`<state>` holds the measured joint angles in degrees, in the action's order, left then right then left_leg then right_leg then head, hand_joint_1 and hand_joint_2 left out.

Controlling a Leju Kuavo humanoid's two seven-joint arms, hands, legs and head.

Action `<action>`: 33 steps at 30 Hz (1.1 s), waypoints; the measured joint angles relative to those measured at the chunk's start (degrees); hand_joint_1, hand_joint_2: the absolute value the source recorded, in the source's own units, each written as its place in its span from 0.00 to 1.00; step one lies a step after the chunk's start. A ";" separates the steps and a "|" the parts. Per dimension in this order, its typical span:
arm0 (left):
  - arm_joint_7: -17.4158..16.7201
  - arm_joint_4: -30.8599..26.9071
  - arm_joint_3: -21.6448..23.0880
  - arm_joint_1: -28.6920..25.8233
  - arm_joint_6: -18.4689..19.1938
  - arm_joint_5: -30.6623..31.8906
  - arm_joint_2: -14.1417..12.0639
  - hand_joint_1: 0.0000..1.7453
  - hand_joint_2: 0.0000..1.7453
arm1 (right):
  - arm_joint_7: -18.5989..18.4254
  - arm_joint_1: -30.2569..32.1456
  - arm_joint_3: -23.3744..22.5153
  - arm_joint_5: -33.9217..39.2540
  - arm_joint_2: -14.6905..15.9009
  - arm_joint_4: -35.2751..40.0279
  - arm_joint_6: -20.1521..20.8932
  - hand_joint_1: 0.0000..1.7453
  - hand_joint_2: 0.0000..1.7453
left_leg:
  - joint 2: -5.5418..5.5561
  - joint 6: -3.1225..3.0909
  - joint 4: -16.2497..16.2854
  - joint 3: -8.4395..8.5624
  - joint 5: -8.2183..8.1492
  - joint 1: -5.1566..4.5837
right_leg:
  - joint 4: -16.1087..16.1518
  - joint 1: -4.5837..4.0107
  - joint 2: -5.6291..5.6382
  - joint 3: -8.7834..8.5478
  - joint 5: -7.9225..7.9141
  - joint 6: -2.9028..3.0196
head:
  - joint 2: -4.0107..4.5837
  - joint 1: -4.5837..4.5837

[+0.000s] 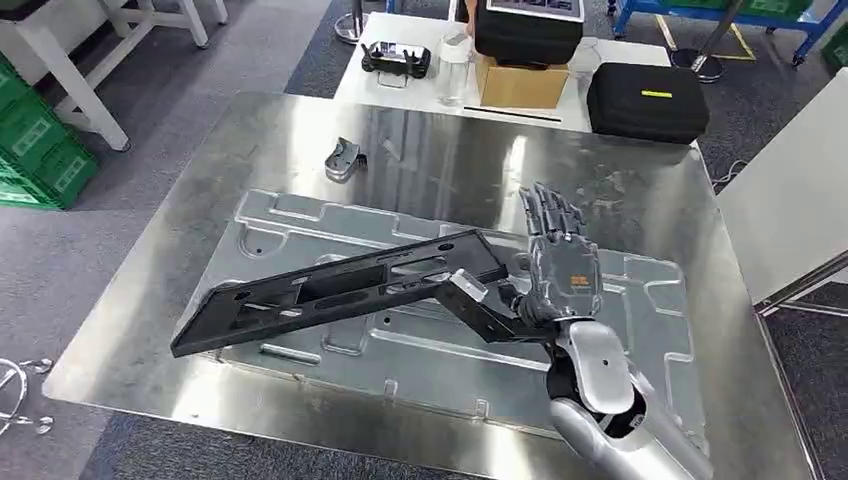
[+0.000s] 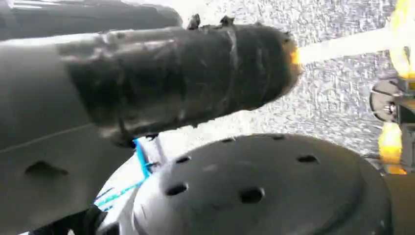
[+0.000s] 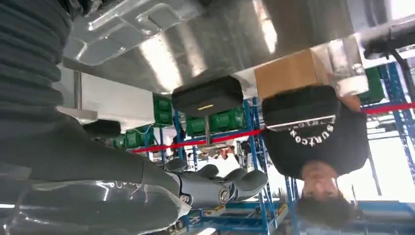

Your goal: Take the parts from the cabinet and place them on the table.

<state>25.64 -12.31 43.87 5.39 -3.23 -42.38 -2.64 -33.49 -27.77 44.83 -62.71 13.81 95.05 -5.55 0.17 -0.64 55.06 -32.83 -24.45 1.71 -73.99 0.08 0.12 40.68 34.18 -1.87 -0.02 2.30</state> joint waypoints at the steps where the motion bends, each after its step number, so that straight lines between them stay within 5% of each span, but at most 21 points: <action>1: 0.00 0.00 0.00 -0.03 0.00 -0.07 0.00 0.00 0.00 | 0.13 0.40 -0.15 0.13 0.13 0.55 -0.18 0.00 1.00 | -0.01 0.03 0.08 0.06 0.10 0.02 | 0.18 0.10 -0.01 0.26 -0.96 -0.03 | 0.00 0.00; 3: 0.00 0.00 -0.02 0.01 -0.04 -0.13 0.02 0.00 0.00 | 0.57 0.74 -0.33 0.35 0.61 1.84 -0.70 0.00 1.00 | 0.10 0.07 0.12 0.19 0.07 0.09 | 7.90 0.26 0.00 -2.96 -5.73 0.11 | 0.00 0.00; 4: 0.02 0.00 -0.05 0.04 -0.07 -0.15 0.02 0.00 0.00 | 0.77 0.81 -0.50 0.39 0.74 2.49 -1.05 0.00 1.00 | 0.21 0.12 0.12 0.33 0.06 0.12 | 14.13 0.31 0.01 -5.92 -8.67 0.32 | 0.00 0.00; 5: 0.04 0.00 -0.05 0.05 -0.07 -0.15 0.02 0.00 0.00 | 0.86 0.81 -0.63 0.48 0.90 2.91 -1.27 0.00 1.00 | 0.26 0.42 0.09 0.31 0.08 0.10 | 18.44 0.32 0.07 -7.94 -9.87 0.56 | 0.00 0.00; 8: 0.24 0.00 -0.05 0.15 -0.50 -0.15 0.00 0.00 0.00 | 1.58 1.28 -0.72 0.92 0.94 4.14 -2.06 0.00 1.00 | 0.45 1.63 -0.02 -0.06 0.51 -0.20 | 19.07 0.05 0.21 -8.34 -9.76 1.28 | 0.00 0.13; 10: 0.33 0.00 -0.07 0.14 -0.92 -0.31 -0.04 0.00 0.00 | 1.90 1.54 -0.72 1.29 0.96 4.68 -2.27 0.00 1.00 | 0.52 2.43 -0.26 -0.10 0.76 -0.15 | 19.69 0.30 0.04 -8.25 -10.52 2.39 | 0.00 0.09; 11: 0.35 0.00 -0.09 0.14 -0.98 -0.40 -0.24 0.00 0.00 | 2.12 1.53 -0.70 1.36 0.85 5.08 -2.45 0.00 1.00 | 0.33 2.47 0.67 -0.40 -0.78 -0.08 | 19.94 0.41 -0.25 -8.25 -10.89 2.82 | 0.00 0.17; 14: 0.28 0.00 -0.09 0.14 -0.90 -0.39 -0.66 0.00 0.00 | 2.65 1.74 -0.50 1.47 0.55 5.66 -2.95 0.00 1.00 | 0.21 2.43 13.88 -5.02 -9.38 -0.29 | 20.00 0.12 -0.37 -7.52 -11.60 3.44 | 0.00 0.17; 16: 0.22 0.00 -0.09 0.15 -0.94 -0.29 -0.92 0.00 0.00 | 2.84 2.09 -0.22 1.53 0.26 5.79 -2.97 0.00 1.00 | 0.21 2.25 18.32 -5.81 -11.04 -0.33 | 19.94 -0.23 -0.41 -6.60 -12.37 3.65 | 0.00 0.18; 18: 0.15 0.00 -0.09 0.18 -1.01 -0.29 -1.01 0.00 0.00 | 2.98 2.12 -0.07 1.53 0.00 6.23 -2.97 0.00 1.00 | 0.19 1.78 11.99 -1.23 -8.30 -0.51 | 19.82 -0.53 -0.32 -5.55 -13.24 3.62 | 0.00 0.20; 20: 0.09 0.00 -0.09 0.57 -1.01 -0.31 -1.33 0.00 0.00 | 2.97 2.03 -0.07 1.55 -0.26 6.67 -2.97 0.00 1.00 | 0.16 0.80 0.92 6.42 -5.61 -0.90 | 19.43 -0.65 -0.24 -4.84 -14.08 3.30 | 0.00 0.22; 21: 0.09 0.00 -0.09 0.76 -1.01 -0.29 -1.44 0.00 0.00 | 2.98 2.02 -0.11 1.55 -0.35 6.91 -2.97 0.00 1.00 | 0.05 0.70 -0.71 6.79 -5.81 -1.07 | 18.97 -1.15 -0.19 -4.32 -14.25 2.98 | 0.00 0.09; 25: -0.02 0.00 -0.07 0.54 -0.96 -0.29 -1.35 0.00 0.00 | 3.04 1.67 -0.02 1.62 -0.61 7.08 -2.97 0.00 1.00 | 0.17 -0.28 -0.54 5.44 -3.57 -1.34 | 19.85 -0.68 -0.34 -4.03 -16.43 1.57 | 0.00 0.04; 26: -0.04 0.00 -0.07 0.60 -0.90 -0.29 -1.14 0.00 0.00 | 3.02 1.70 -0.04 1.66 -0.61 7.08 -2.97 0.00 1.00 | -0.09 -0.53 -0.66 4.66 -2.70 -0.88 | 19.57 -0.58 -0.09 -3.25 -15.60 1.28 | 0.00 0.07; 27: -0.02 0.00 -0.07 0.67 -0.92 -0.29 -1.09 0.00 0.00 | 3.04 1.65 -0.07 1.71 -0.61 7.17 -2.97 0.00 1.00 | -0.06 -0.82 -0.67 3.75 -1.99 -0.85 | 17.36 -0.55 -0.09 -2.32 -12.14 0.72 | 0.00 -0.31; 29: 0.00 0.00 -0.07 0.69 -0.81 -0.29 -1.07 0.00 0.00 | 3.02 1.66 -0.09 1.97 -0.61 7.37 -3.08 0.00 1.00 | -0.13 -1.04 -0.65 1.80 -0.61 -0.80 | 7.73 0.02 -0.13 0.21 -4.41 -0.05 | 0.00 -0.37; 30: 0.00 0.00 -0.07 0.67 -0.72 -0.31 -1.05 0.00 0.00 | 3.02 1.71 -0.07 2.12 -0.61 7.37 -3.24 0.00 1.00 | -0.14 -0.99 -0.62 0.83 0.11 -0.80 | 3.11 0.11 -0.14 1.08 -2.08 -0.29 | 0.00 -0.37; 31: -0.02 0.00 -0.07 0.64 -0.61 -0.29 -1.03 0.00 0.00 | 3.02 1.77 -0.07 2.19 -0.61 7.37 -3.35 0.00 1.00 | -0.14 -0.90 -0.60 -0.02 0.77 -0.79 | 0.48 0.21 -0.14 1.03 -1.70 -0.37 | 0.00 -0.37; 33: -0.02 0.00 -0.07 0.62 -0.50 -0.29 -0.96 0.00 0.00 | 3.04 1.81 -0.02 2.23 -0.63 7.39 -3.87 0.00 1.00 | -0.14 -0.63 -0.52 -1.78 2.09 -0.79 | 2.52 0.39 -0.15 -2.52 -4.93 -0.32 | 0.00 -0.37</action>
<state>25.62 -12.31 43.80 6.00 -3.74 -42.66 -3.61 -30.45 -25.96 44.81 -60.48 13.18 102.44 -9.42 0.03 -1.27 54.54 -34.60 -22.36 0.92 -71.47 0.48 -0.03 38.16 29.25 -2.19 -0.02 1.92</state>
